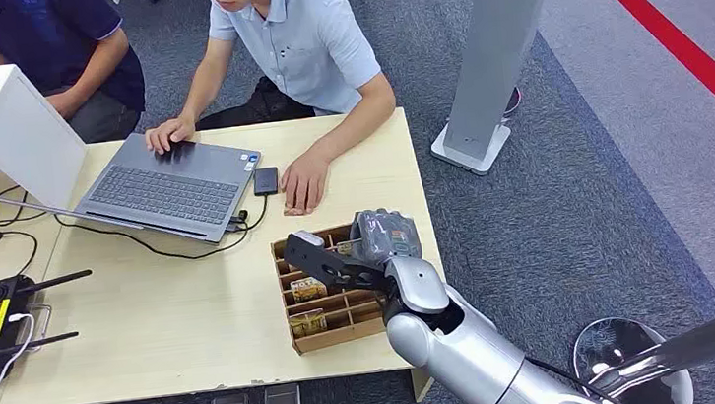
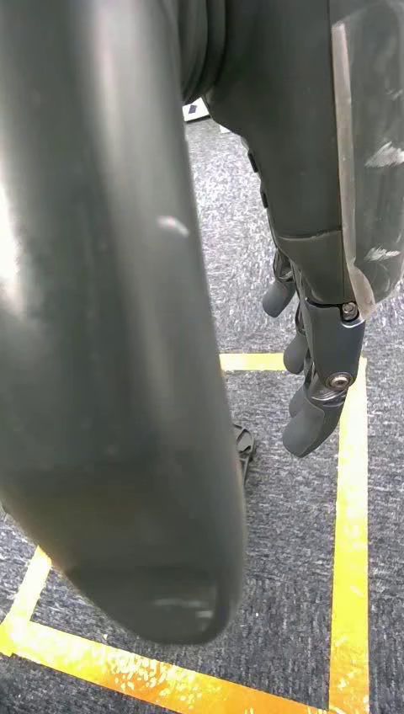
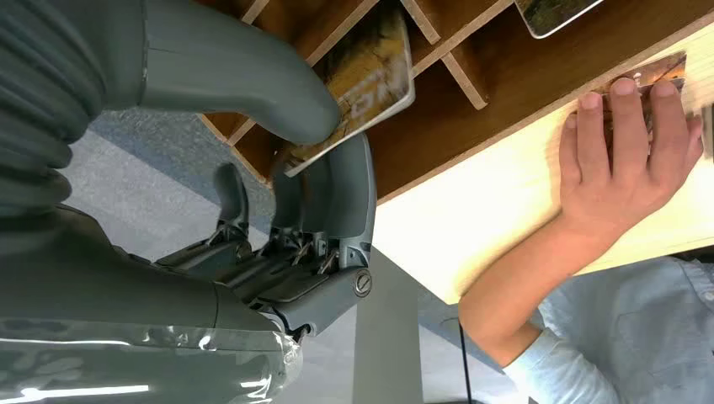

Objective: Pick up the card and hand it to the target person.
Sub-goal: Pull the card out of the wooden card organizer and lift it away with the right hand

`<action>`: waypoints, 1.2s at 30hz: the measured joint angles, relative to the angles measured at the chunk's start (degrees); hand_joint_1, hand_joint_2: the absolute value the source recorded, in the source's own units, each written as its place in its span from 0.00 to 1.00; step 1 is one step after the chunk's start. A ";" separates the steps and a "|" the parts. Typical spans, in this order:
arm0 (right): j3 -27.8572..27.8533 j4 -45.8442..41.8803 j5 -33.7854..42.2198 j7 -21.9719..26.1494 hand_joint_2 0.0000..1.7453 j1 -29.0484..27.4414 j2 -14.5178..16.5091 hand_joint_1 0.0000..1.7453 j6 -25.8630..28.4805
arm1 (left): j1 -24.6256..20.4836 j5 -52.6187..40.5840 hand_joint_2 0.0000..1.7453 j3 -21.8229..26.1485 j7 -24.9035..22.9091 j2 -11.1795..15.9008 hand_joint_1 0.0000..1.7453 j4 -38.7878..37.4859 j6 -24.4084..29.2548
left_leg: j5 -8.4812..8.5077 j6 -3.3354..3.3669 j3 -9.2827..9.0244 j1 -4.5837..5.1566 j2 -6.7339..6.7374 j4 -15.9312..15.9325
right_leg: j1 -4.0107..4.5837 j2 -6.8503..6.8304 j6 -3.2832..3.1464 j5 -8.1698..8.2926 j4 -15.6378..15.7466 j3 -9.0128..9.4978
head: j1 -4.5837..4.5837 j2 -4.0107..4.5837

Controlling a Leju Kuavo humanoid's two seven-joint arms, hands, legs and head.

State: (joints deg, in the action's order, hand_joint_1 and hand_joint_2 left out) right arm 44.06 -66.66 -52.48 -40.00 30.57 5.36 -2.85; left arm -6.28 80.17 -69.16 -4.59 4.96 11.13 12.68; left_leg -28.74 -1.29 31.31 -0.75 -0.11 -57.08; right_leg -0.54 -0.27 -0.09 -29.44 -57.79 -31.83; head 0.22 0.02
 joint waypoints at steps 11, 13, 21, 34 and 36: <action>0.36 -0.02 0.28 0.00 1.00 0.08 0.00 0.82 -0.05 | 0.00 0.02 0.00 0.00 0.00 0.00 0.00 0.00 0.00 | 0.00 0.00 -0.04 0.00 0.00 0.00 | 0.00 0.00 0.00 0.00 0.00 0.02 | 0.01 0.00; 0.39 -0.02 0.48 0.00 1.00 0.13 0.00 0.82 -0.08 | 0.00 -0.04 0.00 -0.01 0.00 0.00 0.00 0.00 0.00 | 0.00 0.00 -0.04 0.00 0.00 0.00 | 0.00 0.00 0.00 0.00 0.00 0.02 | 0.00 0.00; 0.51 -0.43 1.67 0.00 1.00 0.26 -0.07 0.82 0.10 | 0.00 -0.36 0.00 -0.02 -0.05 0.00 0.00 0.00 0.56 | 0.00 0.00 -0.05 0.00 0.01 0.00 | 0.00 0.01 0.00 0.00 0.00 0.02 | -0.01 0.00; 1.20 -10.17 3.43 0.01 1.00 0.10 -2.50 0.82 4.45 | 0.06 0.31 0.00 -0.02 0.55 0.02 0.00 0.00 0.43 | 0.00 0.00 -0.04 0.00 0.01 -0.01 | 0.00 0.01 0.00 0.00 0.00 0.00 | 0.01 0.00; 1.26 -13.29 3.46 0.02 1.00 0.00 -3.43 0.82 5.38 | 0.07 0.46 0.00 -0.02 0.78 0.02 0.00 0.00 0.34 | 0.00 0.00 -0.04 0.00 0.01 -0.01 | 0.00 0.01 0.00 0.01 0.00 0.01 | 0.01 0.00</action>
State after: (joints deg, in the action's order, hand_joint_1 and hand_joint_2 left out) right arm 45.32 -79.95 -49.02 -39.98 30.57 1.92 2.53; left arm -6.21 80.64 -69.18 -3.81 4.98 11.13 13.02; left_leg -28.74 -1.29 31.27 -0.75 -0.10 -57.09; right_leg -0.54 -0.25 -0.09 -29.43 -57.78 -31.82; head 0.22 0.02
